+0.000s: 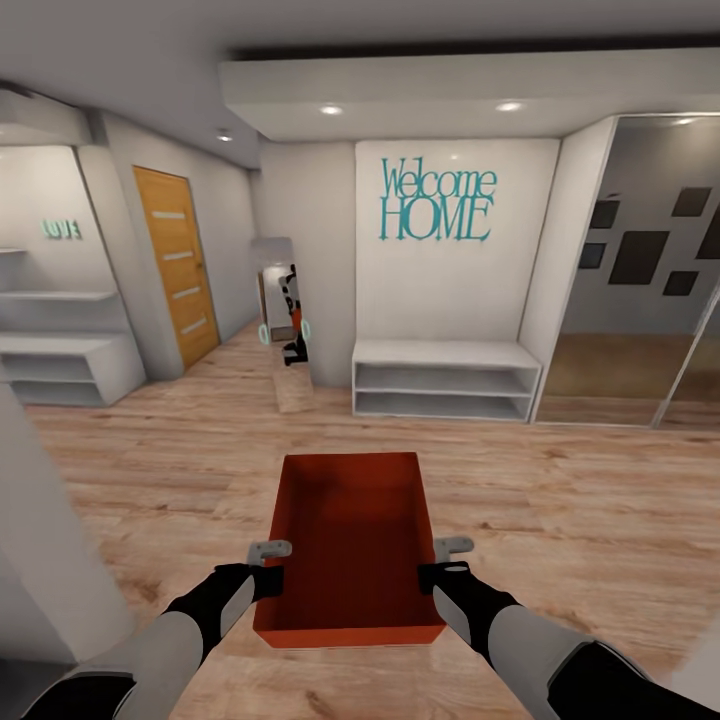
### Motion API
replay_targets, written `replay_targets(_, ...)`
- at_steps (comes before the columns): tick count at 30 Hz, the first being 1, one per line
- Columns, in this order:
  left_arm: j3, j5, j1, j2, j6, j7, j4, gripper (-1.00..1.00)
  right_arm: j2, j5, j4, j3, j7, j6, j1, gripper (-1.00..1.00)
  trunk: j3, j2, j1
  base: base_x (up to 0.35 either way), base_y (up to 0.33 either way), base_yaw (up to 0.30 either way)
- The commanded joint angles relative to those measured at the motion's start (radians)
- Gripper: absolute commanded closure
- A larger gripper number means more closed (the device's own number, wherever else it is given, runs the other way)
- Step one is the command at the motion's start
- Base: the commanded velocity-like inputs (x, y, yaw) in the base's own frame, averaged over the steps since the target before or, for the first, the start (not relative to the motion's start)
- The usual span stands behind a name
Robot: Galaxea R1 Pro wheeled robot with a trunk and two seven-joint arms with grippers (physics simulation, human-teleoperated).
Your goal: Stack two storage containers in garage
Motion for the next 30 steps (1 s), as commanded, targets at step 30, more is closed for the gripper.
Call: replay_targets(30,0.007,-0.022,-0.001,0.000,0.006,0.012,-0.004,1.00,0.002,-0.026,-0.001,0.033,0.004,0.005,0.000,1.00,-0.002,-0.002,0.001,0.322,0.000,0.000)
